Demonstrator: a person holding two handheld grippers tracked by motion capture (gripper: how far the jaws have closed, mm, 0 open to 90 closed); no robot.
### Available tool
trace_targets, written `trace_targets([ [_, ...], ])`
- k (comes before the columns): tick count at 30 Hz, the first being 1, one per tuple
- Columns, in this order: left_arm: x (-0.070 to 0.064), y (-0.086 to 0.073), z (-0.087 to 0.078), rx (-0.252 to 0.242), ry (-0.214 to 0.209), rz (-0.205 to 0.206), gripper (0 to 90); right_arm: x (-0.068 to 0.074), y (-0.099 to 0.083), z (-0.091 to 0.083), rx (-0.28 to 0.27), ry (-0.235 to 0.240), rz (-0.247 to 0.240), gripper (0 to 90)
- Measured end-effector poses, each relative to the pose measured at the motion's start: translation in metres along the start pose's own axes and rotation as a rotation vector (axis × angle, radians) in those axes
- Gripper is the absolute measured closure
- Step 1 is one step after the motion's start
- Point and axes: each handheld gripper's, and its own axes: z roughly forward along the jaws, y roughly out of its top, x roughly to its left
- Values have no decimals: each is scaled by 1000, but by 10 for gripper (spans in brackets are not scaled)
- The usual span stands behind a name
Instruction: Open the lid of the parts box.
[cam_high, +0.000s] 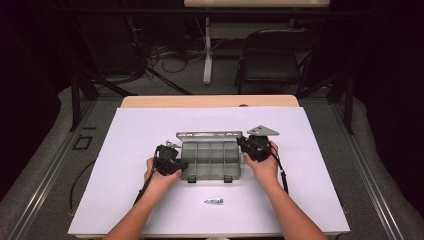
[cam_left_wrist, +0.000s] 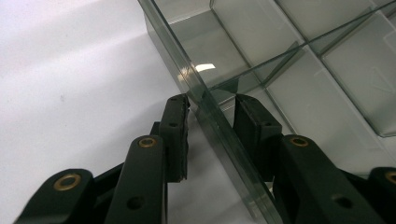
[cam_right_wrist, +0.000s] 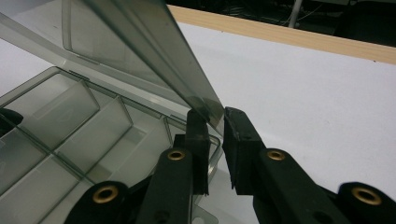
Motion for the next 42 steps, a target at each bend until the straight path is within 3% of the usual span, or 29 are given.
trace_targets([
  [5,-5,-1,1,-3,41,27,668,0,0,1,-7,-1,4,811],
  [18,-7,-3,1,-12,58,30,680,3,0,3,-35,-51,24,841],
  [24,-8,-4,0,-14,64,30,684,5,-2,5,-65,-67,103,852],
  [39,-9,-5,0,-22,68,19,690,3,5,9,-44,-86,150,869],
  [42,-9,-5,0,-26,72,22,691,3,7,11,-33,-96,140,872],
])
